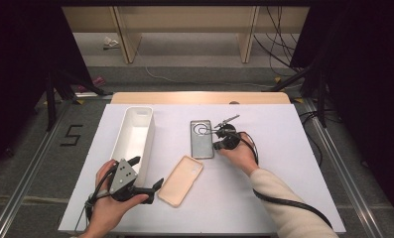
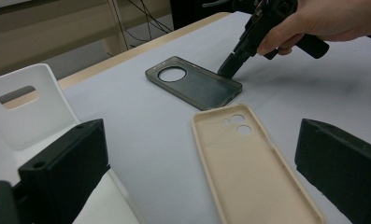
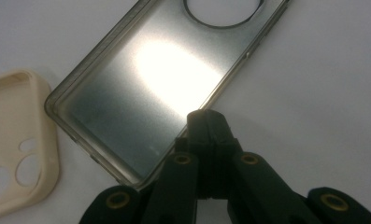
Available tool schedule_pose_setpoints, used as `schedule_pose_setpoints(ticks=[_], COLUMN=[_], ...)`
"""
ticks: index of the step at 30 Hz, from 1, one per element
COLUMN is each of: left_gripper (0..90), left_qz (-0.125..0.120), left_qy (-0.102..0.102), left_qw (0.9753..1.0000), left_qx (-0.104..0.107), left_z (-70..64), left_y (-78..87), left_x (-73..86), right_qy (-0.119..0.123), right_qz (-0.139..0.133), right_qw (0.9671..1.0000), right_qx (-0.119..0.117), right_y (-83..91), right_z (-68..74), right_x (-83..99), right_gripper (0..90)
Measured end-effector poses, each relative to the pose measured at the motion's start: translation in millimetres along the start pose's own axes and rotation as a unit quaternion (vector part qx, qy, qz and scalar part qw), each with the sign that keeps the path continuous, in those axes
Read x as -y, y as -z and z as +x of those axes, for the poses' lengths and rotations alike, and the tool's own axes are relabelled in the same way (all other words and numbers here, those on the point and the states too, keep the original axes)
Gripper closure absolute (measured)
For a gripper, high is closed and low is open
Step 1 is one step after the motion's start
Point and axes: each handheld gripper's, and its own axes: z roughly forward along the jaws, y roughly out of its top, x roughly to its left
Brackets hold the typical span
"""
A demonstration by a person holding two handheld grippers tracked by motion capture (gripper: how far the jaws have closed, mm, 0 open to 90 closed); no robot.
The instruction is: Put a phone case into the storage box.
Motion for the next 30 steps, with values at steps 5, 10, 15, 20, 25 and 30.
schedule_pose_setpoints(ticks=[5, 10, 15, 20, 25, 30], left_gripper=[2.3, 2.3, 2.3, 2.3, 2.3, 2.3], left_qz=[0.000, -0.001, -0.001, -0.001, -0.001, -0.002], left_qy=[0.000, 0.000, 0.000, 0.000, 0.000, 0.001], left_qw=[1.0000, 1.0000, 1.0000, 1.0000, 1.0000, 1.0000], left_qx=[0.000, 0.000, 0.001, 0.000, -0.001, -0.001], left_z=[0.0, -0.2, -0.2, -0.2, -0.1, 0.4], left_y=[0.1, -0.2, 0.0, 0.2, 0.4, 1.0], left_x=[-0.1, -0.1, -0.1, -0.1, 0.0, -0.3], right_qy=[0.001, 0.003, 0.004, 0.004, 0.022, 0.053], right_qz=[0.001, 0.001, 0.001, 0.002, -0.027, -0.051], right_qw=[1.0000, 1.0000, 1.0000, 1.0000, 0.9993, 0.9972], right_qx=[-0.002, -0.003, -0.004, -0.002, 0.012, 0.016], right_y=[0.0, -0.7, -1.0, 0.1, 15.4, 34.4], right_z=[1.3, 3.0, 3.7, 3.8, 3.5, 5.4], right_x=[-0.2, -0.6, -0.9, -1.4, -6.6, -4.6], right_gripper=[90.0, 90.0, 90.0, 86.3, 71.3, 49.6])
